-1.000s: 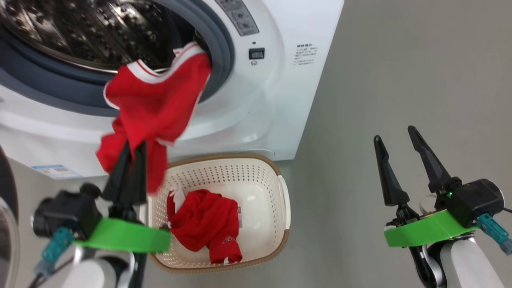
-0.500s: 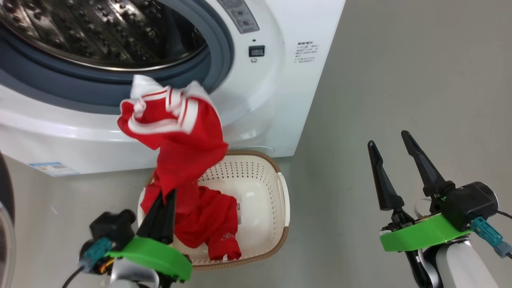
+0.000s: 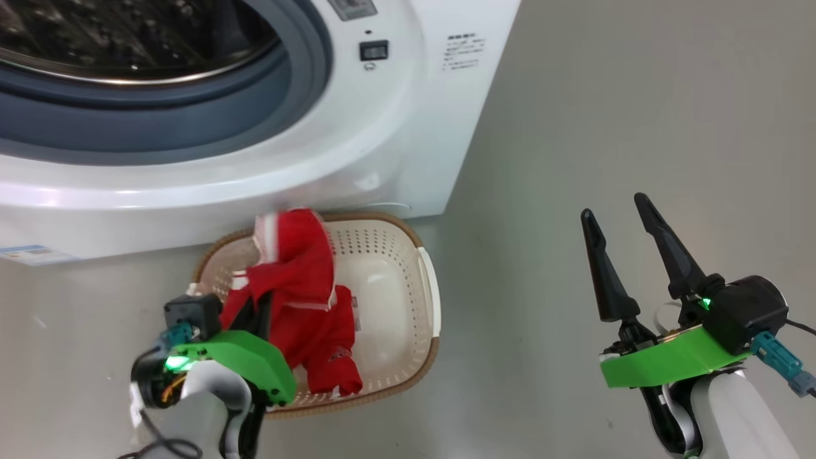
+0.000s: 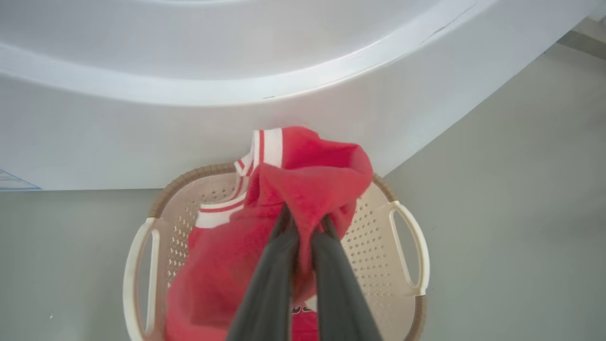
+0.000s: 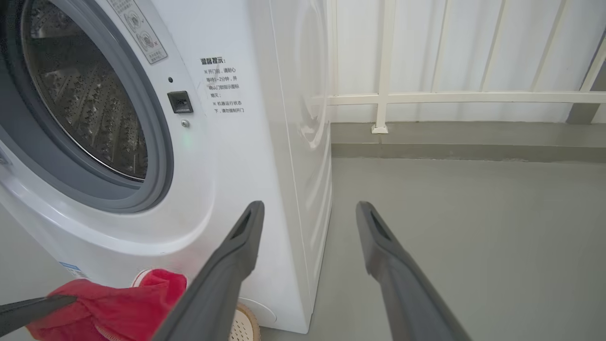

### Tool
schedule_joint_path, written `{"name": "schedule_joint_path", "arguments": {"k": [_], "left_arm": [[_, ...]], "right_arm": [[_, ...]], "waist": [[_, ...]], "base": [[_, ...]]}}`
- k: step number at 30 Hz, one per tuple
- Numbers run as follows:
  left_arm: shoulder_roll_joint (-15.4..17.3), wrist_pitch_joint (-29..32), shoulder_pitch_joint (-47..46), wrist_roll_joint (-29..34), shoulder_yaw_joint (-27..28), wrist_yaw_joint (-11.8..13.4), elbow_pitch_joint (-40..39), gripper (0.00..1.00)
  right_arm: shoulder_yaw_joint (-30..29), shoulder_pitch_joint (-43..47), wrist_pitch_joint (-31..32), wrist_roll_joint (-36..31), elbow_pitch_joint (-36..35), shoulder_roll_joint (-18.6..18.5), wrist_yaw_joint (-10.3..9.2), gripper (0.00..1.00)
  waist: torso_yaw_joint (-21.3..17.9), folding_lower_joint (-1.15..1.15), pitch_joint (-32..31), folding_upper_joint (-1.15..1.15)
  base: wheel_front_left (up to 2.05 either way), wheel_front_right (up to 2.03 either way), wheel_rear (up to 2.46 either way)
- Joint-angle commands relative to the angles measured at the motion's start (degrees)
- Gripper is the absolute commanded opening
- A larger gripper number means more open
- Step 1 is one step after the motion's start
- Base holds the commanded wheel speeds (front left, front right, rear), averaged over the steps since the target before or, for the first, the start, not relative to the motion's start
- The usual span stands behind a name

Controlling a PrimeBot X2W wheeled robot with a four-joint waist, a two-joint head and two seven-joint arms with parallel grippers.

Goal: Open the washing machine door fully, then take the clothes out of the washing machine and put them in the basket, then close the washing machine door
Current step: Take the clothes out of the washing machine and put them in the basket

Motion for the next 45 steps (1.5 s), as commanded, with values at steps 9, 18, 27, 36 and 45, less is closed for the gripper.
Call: {"name": "schedule_joint_path", "arguments": {"k": [9, 18, 27, 36, 45], "left_arm": [[0.33, 3.52, -9.05, -0.81, 0.41, -2.44, 17.67, 0.0], [0.84, 7.98, -13.51, -1.55, -0.33, -4.78, 28.11, 1.0], [0.62, 4.51, -14.35, -2.01, -0.38, -4.74, 29.92, 1.0], [0.15, -2.81, -13.17, -3.02, 0.09, -6.57, 29.51, 1.0], [-0.72, -5.7, -10.06, -4.42, 1.98, -7.09, 24.41, 1.0]], "right_arm": [[1.19, -2.13, -0.36, 0.99, 0.39, -0.09, 0.2, 1.0], [1.55, -2.95, -0.36, 1.54, 1.69, -0.09, 0.2, 1.0], [0.55, -2.74, -0.36, 1.41, 3.21, -0.09, 0.2, 1.0], [-2.16, -1.89, -0.36, 0.38, 5.67, -0.09, 0.2, 1.0], [-5.1, -0.28, -0.36, -1.03, 9.57, -0.09, 0.2, 1.0]], "waist": [[-3.2, 0.0, 3.78, 0.0], [-4.58, 0.0, 4.67, 0.0], [-3.94, 0.0, 3.13, 0.0], [-1.52, 0.0, -1.06, 0.0], [1.19, 0.0, -6.39, 0.0]], "base": [[0.0, 0.0, 0.0], [0.0, 0.0, 0.0], [0.0, 0.0, 0.0], [0.0, 0.0, 0.0], [0.0, 0.0, 0.0]]}}
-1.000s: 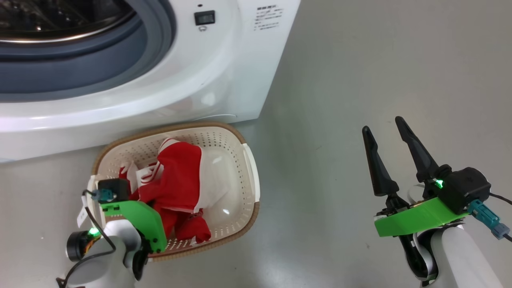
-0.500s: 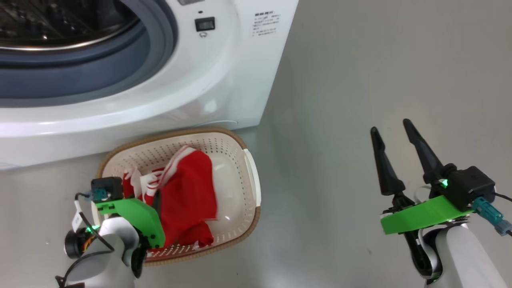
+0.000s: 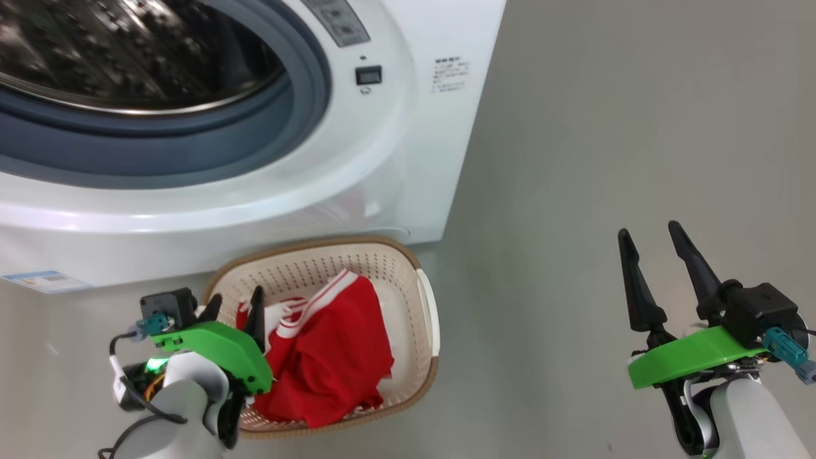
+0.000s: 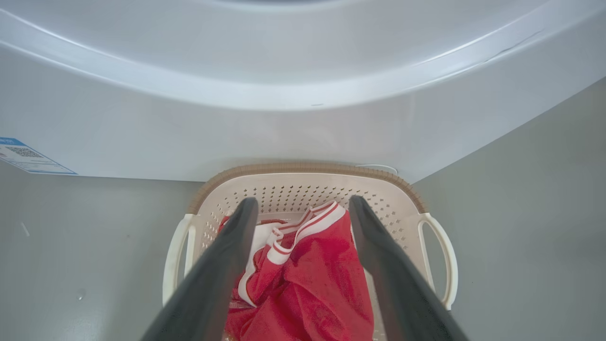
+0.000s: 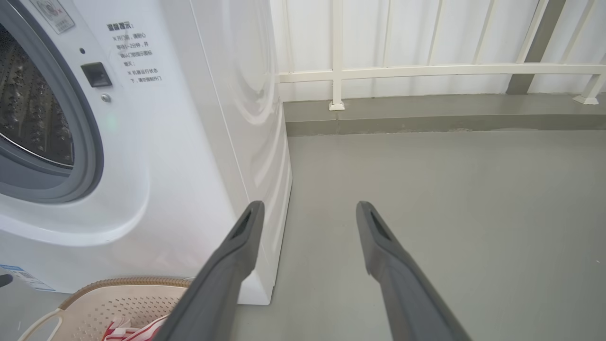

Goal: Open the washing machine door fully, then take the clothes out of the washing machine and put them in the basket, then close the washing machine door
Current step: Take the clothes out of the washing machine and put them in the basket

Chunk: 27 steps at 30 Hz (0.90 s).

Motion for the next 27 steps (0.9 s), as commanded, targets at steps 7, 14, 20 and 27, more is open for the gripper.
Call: {"name": "schedule_joint_path", "arguments": {"k": [7, 14, 20, 27], "left_arm": [[1.13, -0.98, 6.59, 0.53, 5.45, 1.27, -14.31, 1.0], [1.74, -1.0, 15.61, 6.96, 8.44, 4.52, -33.98, 1.0], [1.84, -1.0, 22.65, 12.1, 11.11, 6.38, -49.32, 1.0], [2.89, -1.0, 28.37, 17.09, 12.75, 9.2, -59.13, 1.0]], "right_arm": [[-1.34, 1.46, -0.32, -1.6, 0.81, -0.18, 0.2, 1.0], [-2.48, 2.41, -0.33, -2.2, 1.38, -0.18, 0.2, 1.0], [-1.73, 3.14, -0.35, -3.15, -0.21, -0.18, 0.2, 1.0], [-1.59, 4.93, -0.36, -5.13, -3.32, -0.18, 0.2, 1.0]], "waist": [[2.99, 0.0, -5.88, 0.0], [3.72, 0.0, -8.94, 0.0], [3.94, 0.0, -10.81, 0.0], [4.26, 0.0, -13.13, 0.0]], "base": [[0.0, 0.0, 0.0], [0.0, 0.0, 0.0], [0.0, 0.0, 0.0], [0.0, 0.0, 0.0]]}}
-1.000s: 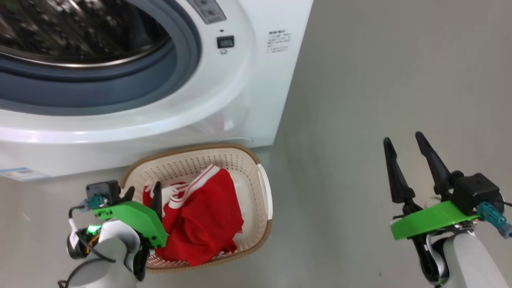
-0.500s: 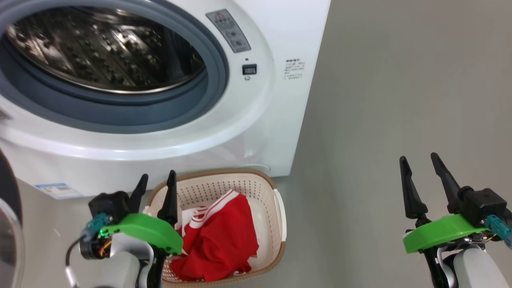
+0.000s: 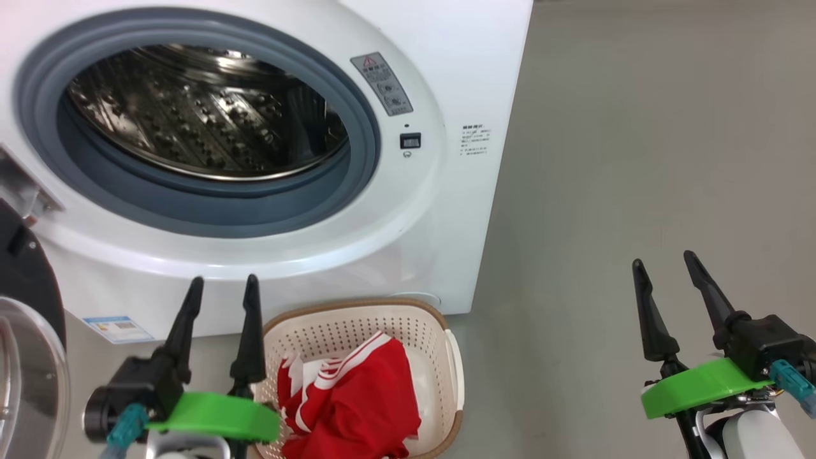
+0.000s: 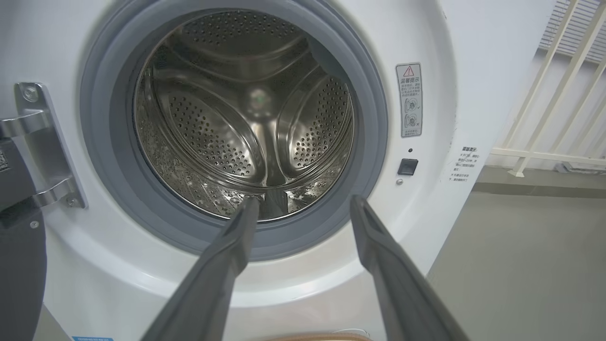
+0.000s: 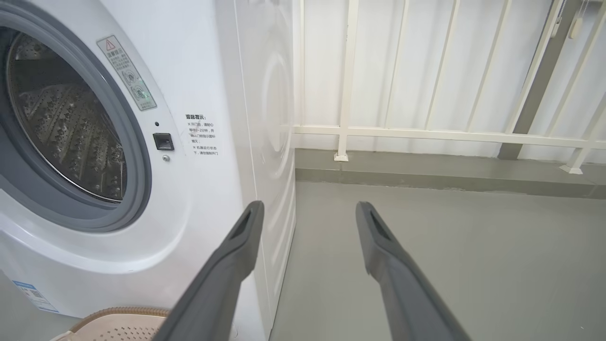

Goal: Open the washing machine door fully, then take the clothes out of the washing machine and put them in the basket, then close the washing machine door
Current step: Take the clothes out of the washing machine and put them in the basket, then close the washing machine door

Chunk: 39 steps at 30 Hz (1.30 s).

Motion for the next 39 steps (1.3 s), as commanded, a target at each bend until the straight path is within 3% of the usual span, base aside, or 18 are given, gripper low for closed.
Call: {"name": "schedule_joint_path", "arguments": {"k": [1, 11, 25, 39], "left_arm": [[1.42, -0.67, 0.71, 0.9, 2.21, 0.65, -2.54, 1.0], [2.72, -0.42, 6.65, 1.17, 3.46, 2.31, -4.92, 1.0], [3.46, 0.88, 8.22, 1.44, 3.64, 4.37, -6.44, 1.0], [3.66, 1.62, 9.02, 0.75, 2.56, 4.07, -8.3, 1.0]], "right_arm": [[1.7, -0.1, -0.36, -0.64, -2.32, -0.29, 0.2, 1.0], [3.39, 2.63, -0.36, -1.41, -5.15, -0.29, 0.2, 1.0], [3.88, 4.45, -0.37, -1.04, -5.76, -0.29, 0.2, 1.0], [3.36, 4.62, -0.37, -1.15, -5.55, -0.29, 0.2, 1.0]], "waist": [[0.17, 0.0, -0.86, 0.0], [-0.37, 0.0, -3.47, 0.0], [-0.71, 0.0, -4.89, 0.0], [-0.45, 0.0, -4.79, 0.0]], "base": [[0.0, 0.0, 0.0], [0.0, 0.0, 0.0], [-0.12, 0.12, 0.0], [-1.55, 1.55, 0.0]]}}
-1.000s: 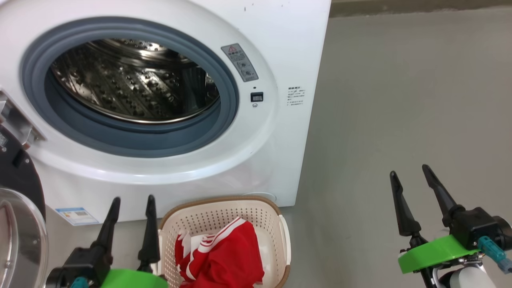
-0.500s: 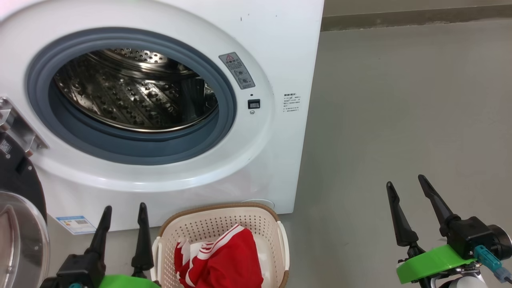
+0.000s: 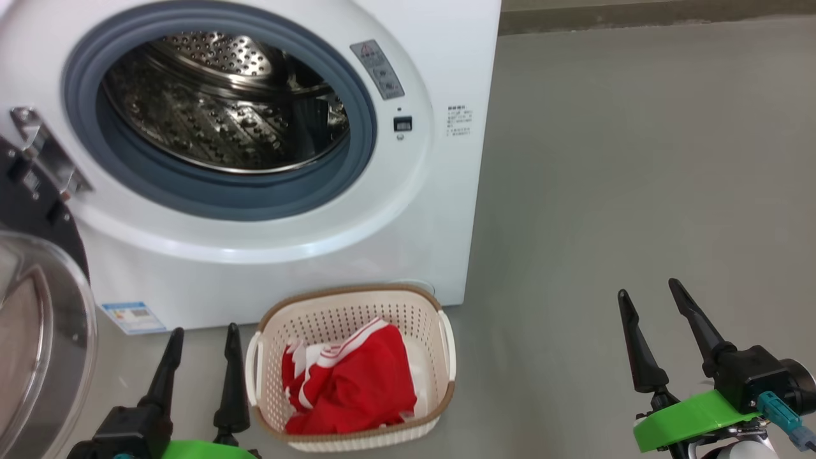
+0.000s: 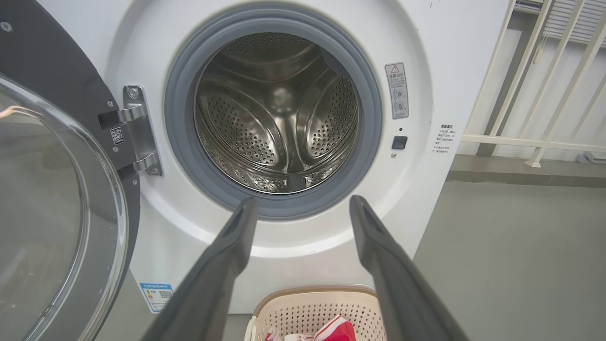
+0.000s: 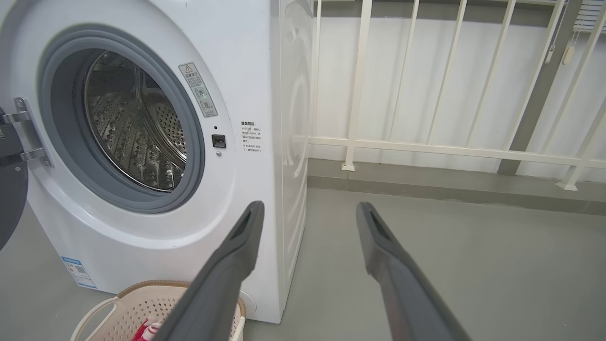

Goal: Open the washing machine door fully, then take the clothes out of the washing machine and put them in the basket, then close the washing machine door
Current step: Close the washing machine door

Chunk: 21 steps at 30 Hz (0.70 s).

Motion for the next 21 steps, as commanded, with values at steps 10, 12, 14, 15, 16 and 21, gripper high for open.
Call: {"name": "schedule_joint_path", "arguments": {"k": [10, 12, 14, 15, 16, 21], "left_arm": [[1.3, -0.06, -0.33, -0.39, 1.02, -0.42, -2.53, 1.0], [1.13, 0.03, -0.22, -0.57, 1.16, -0.05, -2.53, 1.0], [1.14, 0.1, -0.01, -0.59, 1.2, 0.25, -2.52, 1.0], [1.17, 0.12, 0.11, -0.55, 1.21, 0.41, -2.54, 1.0], [1.22, 0.14, 0.24, -0.44, 1.22, 0.62, -2.59, 1.0], [1.3, 0.22, 0.07, 0.0, 1.05, 1.39, -3.51, 1.0]], "right_arm": [[0.71, -0.6, -0.37, 0.17, -1.09, -0.43, 0.2, 1.0], [0.81, -0.59, -0.37, 0.24, -1.0, -0.43, 0.2, 1.0], [0.95, -0.58, -0.37, 0.3, -0.92, -0.43, 0.2, 1.0], [1.06, -0.57, -0.37, 0.29, -0.9, -0.43, 0.2, 1.0], [1.17, -0.56, -0.37, 0.28, -0.9, -0.43, 0.2, 1.0], [0.96, -0.92, -0.37, 0.3, -1.21, -0.43, 0.2, 1.0]], "waist": [[0.5, 0.0, 0.29, 0.0], [0.54, 0.0, 0.22, 0.0], [0.57, 0.0, 0.07, 0.0], [0.57, 0.0, 0.0, 0.0], [0.57, 0.0, -0.02, 0.0], [1.22, 0.0, 0.83, 0.0]], "base": [[-1.11, 1.11, 0.0], [-0.29, 0.29, 0.0], [-0.04, 0.04, 0.0], [0.0, 0.0, 0.0], [0.0, 0.0, 0.0], [0.0, 0.0, 0.0]]}}
